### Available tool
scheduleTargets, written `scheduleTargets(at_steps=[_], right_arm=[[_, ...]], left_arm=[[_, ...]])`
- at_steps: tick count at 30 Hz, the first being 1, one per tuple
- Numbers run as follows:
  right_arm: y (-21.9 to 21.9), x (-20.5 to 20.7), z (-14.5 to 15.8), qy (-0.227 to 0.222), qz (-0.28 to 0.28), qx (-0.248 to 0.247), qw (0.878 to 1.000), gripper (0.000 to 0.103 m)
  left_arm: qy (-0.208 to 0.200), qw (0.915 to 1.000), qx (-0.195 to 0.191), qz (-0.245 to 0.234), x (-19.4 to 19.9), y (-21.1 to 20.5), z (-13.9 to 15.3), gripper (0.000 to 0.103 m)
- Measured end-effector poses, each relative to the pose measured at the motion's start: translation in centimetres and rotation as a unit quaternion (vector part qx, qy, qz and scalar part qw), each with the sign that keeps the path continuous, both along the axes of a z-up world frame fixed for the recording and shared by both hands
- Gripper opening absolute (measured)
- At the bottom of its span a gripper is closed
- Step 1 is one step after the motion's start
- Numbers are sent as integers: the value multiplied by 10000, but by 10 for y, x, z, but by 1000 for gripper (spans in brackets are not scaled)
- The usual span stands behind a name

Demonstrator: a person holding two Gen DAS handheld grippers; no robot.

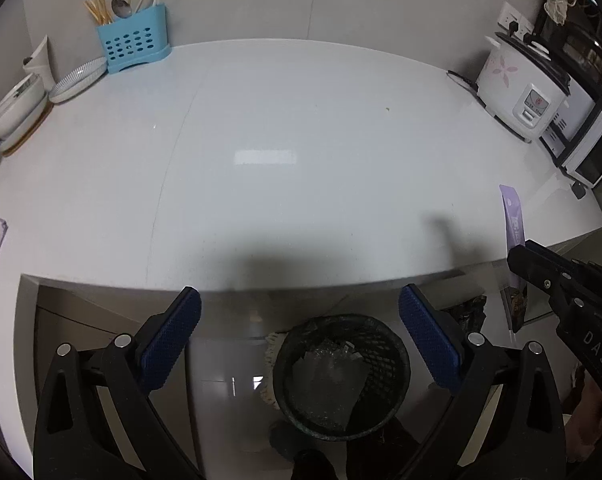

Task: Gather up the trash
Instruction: 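Carry the purple snack stick down over the mesh bin with the right tool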

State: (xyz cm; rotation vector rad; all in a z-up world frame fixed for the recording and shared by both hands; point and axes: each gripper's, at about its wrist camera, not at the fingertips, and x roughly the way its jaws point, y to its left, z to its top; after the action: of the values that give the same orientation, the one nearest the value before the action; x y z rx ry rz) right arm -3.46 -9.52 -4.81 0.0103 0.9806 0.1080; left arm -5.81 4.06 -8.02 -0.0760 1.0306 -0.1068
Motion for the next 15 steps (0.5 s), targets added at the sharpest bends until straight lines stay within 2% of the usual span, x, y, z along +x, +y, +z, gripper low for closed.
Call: scheduleTargets(at_steps=[8, 15], right_arm=[[3, -38, -43, 257, -2, 74, 9996, 15], [1, -56, -96, 702, -15, 63, 9975, 15]], left_arm=[[291, 9996, 15, -4, -33, 3, -35, 96], [579, 9983, -54, 3, -47, 4, -80, 96]])
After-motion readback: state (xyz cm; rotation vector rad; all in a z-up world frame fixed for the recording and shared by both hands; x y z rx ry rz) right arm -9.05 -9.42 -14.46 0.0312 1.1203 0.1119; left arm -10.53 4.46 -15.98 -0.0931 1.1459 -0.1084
